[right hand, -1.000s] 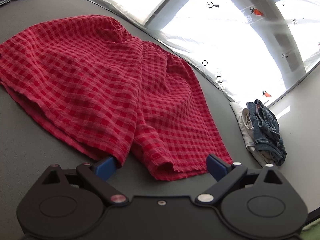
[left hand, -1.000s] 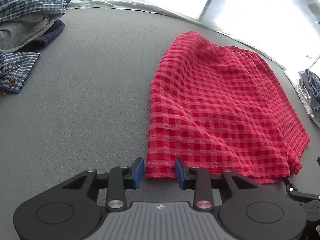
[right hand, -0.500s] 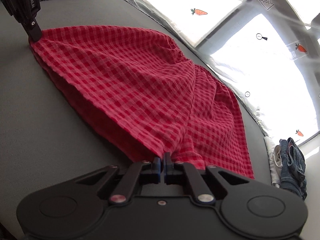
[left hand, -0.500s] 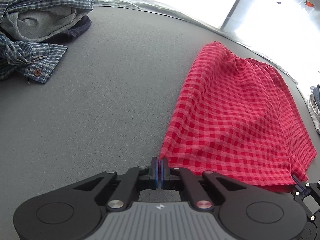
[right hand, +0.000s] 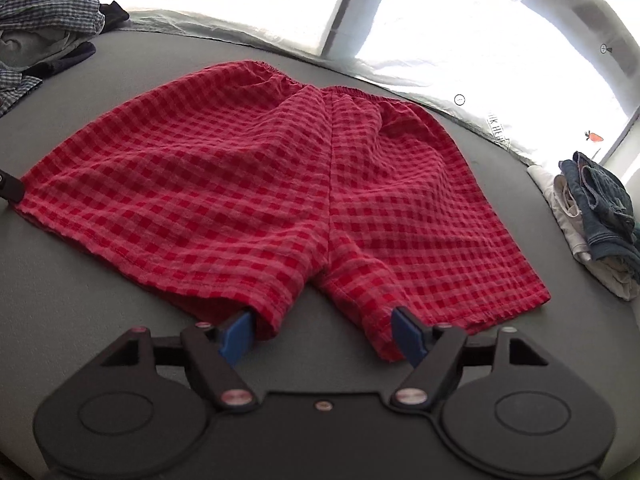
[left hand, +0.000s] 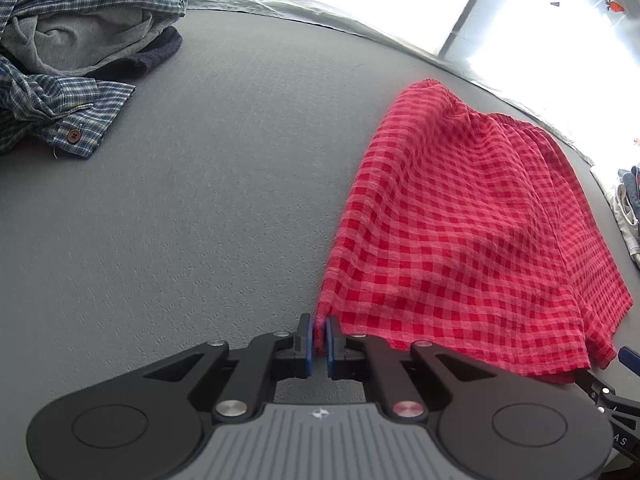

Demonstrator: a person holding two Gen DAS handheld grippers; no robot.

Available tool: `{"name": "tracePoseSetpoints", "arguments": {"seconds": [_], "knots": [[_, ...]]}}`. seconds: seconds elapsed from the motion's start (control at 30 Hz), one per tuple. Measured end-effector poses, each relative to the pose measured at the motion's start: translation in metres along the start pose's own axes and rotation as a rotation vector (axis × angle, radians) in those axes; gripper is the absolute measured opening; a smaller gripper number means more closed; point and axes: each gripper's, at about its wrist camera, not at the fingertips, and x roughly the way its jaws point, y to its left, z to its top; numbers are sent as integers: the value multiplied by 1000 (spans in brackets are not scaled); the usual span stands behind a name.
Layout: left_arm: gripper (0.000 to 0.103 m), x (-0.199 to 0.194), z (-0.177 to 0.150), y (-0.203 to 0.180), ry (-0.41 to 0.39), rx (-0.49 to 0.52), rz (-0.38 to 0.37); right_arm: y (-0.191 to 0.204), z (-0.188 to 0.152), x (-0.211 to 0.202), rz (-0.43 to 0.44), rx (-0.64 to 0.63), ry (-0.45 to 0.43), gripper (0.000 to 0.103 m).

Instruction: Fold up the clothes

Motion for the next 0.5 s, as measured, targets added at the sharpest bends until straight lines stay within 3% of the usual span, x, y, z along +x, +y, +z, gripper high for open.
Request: {"name": "tracePoseSetpoints", "arguments": {"seconds": [0.17,0.23,0.5], "knots": [[8,-1,-3,0,-14,1,1,-36,-8,-6,92,285,-4,103],[8,-1,-3,1,-14,-11,-2,-45,-18,-5,107,374,-2,103],[3,-9,-2,-8,-53,-116,-29,-86,-34,11,66,442,30,103]]}}
